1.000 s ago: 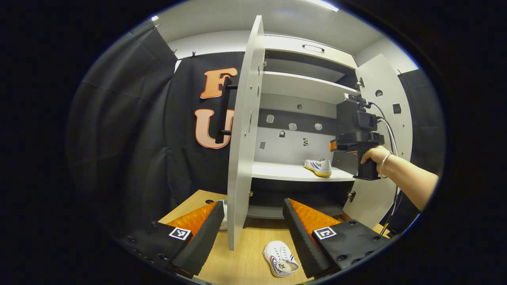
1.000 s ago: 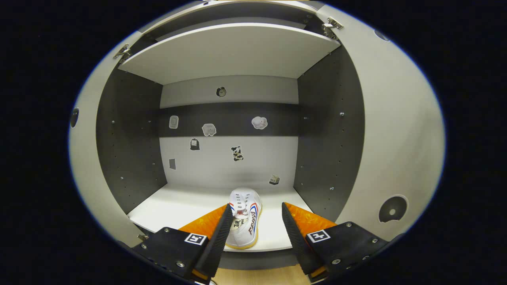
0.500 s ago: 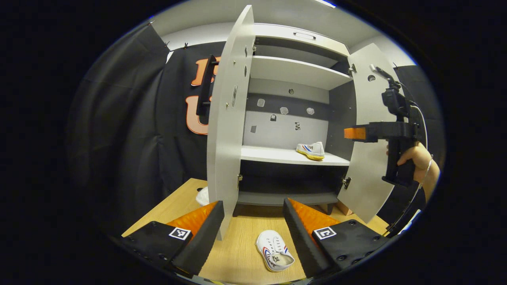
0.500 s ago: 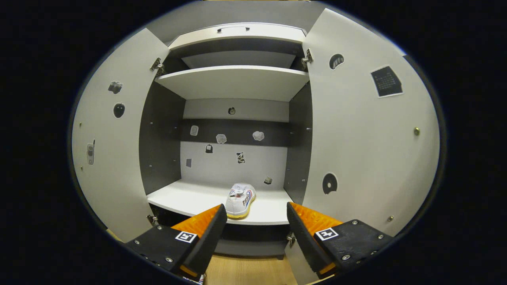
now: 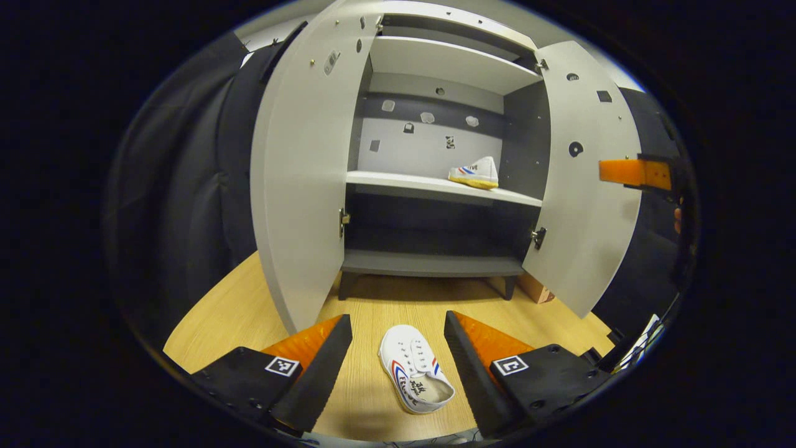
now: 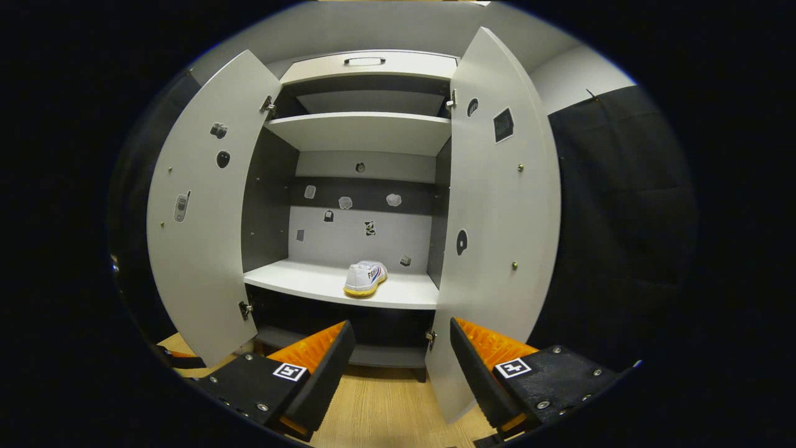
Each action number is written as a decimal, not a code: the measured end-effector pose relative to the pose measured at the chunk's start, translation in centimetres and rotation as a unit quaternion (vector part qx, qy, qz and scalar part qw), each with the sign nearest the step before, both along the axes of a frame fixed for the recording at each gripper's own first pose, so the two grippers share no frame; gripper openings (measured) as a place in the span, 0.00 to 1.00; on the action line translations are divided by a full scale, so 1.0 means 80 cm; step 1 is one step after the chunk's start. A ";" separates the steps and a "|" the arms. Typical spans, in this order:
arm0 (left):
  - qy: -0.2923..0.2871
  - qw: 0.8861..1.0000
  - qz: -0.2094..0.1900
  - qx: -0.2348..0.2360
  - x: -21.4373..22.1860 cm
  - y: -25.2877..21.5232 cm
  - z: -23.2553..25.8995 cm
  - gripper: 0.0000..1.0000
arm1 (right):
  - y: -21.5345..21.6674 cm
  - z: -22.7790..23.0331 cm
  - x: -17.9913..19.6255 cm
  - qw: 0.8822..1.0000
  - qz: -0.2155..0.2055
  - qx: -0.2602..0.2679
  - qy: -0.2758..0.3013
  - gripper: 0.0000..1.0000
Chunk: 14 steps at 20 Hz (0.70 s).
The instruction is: Grab one shoe with the right hand and put it into the shoe cabinet, grab the other shoe with the left hand and put it into the shoe cabinet; then close the right door with the right hand and the left door with the left hand.
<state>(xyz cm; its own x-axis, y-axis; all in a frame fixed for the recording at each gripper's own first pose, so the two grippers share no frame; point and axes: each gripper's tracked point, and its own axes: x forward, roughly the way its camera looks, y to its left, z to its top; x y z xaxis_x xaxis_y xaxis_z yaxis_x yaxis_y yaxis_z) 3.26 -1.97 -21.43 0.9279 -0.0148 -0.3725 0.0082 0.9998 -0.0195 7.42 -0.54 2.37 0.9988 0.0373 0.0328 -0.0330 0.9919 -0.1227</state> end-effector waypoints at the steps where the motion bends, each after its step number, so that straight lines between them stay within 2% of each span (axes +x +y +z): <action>1: 0.008 1.000 -0.002 0.002 0.003 -0.002 -0.017 0.97 | -0.006 -0.001 -0.008 1.000 -0.004 0.003 -0.002 0.94; 7: 0.089 0.996 0.003 0.006 0.014 0.013 -0.127 0.99 | -0.048 -0.016 -0.039 0.999 -0.033 0.016 0.005 0.94; 14: 0.160 0.987 0.002 0.002 0.024 0.017 -0.205 0.98 | -0.074 -0.047 -0.054 0.997 -0.058 0.037 0.032 0.94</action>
<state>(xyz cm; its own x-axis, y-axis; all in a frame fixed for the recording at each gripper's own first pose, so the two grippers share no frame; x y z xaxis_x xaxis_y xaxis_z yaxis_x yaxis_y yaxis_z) 5.22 -0.65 -37.80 0.7627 -0.0100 -0.6466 -0.0017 0.9998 -0.0174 3.07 -6.42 -1.38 0.9964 -0.0786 -0.0322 0.0769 0.9957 -0.0507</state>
